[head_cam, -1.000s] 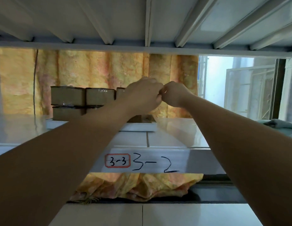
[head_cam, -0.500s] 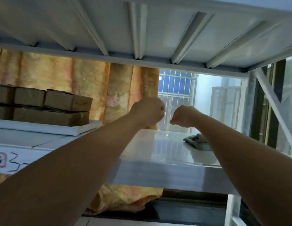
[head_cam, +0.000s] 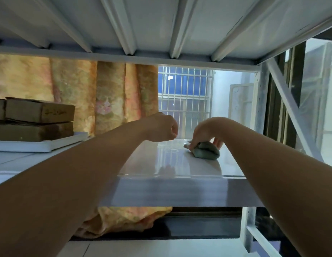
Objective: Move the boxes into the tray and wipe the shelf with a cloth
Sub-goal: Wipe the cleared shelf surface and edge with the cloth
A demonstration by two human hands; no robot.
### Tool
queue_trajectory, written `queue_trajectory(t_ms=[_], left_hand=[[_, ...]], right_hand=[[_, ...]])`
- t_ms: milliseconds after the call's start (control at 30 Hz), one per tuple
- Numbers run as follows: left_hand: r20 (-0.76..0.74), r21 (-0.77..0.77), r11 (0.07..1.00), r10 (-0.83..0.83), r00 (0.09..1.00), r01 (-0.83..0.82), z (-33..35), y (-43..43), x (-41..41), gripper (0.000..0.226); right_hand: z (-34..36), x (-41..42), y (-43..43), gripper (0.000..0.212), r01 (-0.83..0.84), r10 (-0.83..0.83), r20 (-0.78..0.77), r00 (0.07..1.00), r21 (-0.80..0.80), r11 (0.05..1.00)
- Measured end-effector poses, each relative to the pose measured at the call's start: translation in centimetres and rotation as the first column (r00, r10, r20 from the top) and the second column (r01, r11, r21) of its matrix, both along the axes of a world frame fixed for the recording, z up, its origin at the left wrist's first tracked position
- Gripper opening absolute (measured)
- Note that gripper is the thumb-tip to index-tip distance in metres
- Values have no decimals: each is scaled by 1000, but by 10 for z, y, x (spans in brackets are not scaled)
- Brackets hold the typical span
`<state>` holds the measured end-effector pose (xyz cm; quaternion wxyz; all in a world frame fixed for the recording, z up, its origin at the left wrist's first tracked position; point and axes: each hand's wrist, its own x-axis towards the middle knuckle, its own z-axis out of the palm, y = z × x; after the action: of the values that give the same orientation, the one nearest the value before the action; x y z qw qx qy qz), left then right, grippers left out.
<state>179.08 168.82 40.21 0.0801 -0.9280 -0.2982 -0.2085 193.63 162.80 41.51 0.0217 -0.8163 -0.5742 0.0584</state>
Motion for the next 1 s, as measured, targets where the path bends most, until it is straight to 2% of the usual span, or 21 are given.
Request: queue_trajectory(t_ms=[100,167,233,300,367,433,500,567,633,667,733,767,800,833,867,900,933,1000], left_hand=[[3,31,999,-32,999,32,2,-3,-9,17],[48,44,997,-61,997,59,0,-6,-15,19],[80,70,996,-60,995,54,-3,-9,-21,19],[90,96,995,-19,996,10,-5,-12,-28,17],[84,106,994,22,996,-31,-5,-15,-37,17],[60,115,993,31,998,-38,-5,-19,-47,22],[52,85,996,7,999,-11,-6,-26,-60,25],[103,46,999,-21,994,16,-13,-34,-76,25],[181,39,999,-10,983,3,-30,-44,-94,22],[211,36,999,10,977,-18,-42,-50,-102,21],[244,67,995,62,968,-81,-65,-61,-116,23],[265,114,986,90,960,-124,-74,-65,-121,26],[292,169,972,108,950,-163,-80,-69,-126,29],[306,214,958,119,944,-190,-84,-72,-131,33],[306,244,948,127,943,-207,-86,-75,-133,38],[305,273,936,136,943,-223,-88,-78,-135,44],[314,306,920,145,938,-245,-91,-81,-135,49],[365,336,890,180,913,-309,-97,-86,-135,51]], right_hand=[[2,3,-3,48,63,-68,-136,988,-45,997],[3,2,0,47,86,-86,-215,973,-8,996],[4,-5,5,37,117,-51,-402,914,143,983],[6,-17,15,26,161,61,-524,849,367,916],[9,-31,26,30,170,126,-422,898,595,785],[12,-43,34,31,150,86,-264,961,753,640],[15,-51,35,19,131,-4,-152,988,834,535],[14,-54,36,10,42,-187,59,981,868,495],[9,-55,39,9,-35,-244,190,951,850,526],[6,-58,42,10,-29,-211,185,960,813,582],[-3,-64,49,32,-6,-75,101,992,636,772],[-8,-68,51,38,1,9,-17,1000,532,847],[-14,-76,52,37,-4,104,-200,974,446,895],[-18,-83,52,35,-13,192,-407,893,403,915],[-21,-89,51,37,-18,248,-516,820,410,912],[-24,-92,51,39,-38,282,-519,807,431,902],[-25,-93,50,39,-79,298,-444,845,448,890],[-25,-94,46,37,-232,286,-102,953,363,902]])
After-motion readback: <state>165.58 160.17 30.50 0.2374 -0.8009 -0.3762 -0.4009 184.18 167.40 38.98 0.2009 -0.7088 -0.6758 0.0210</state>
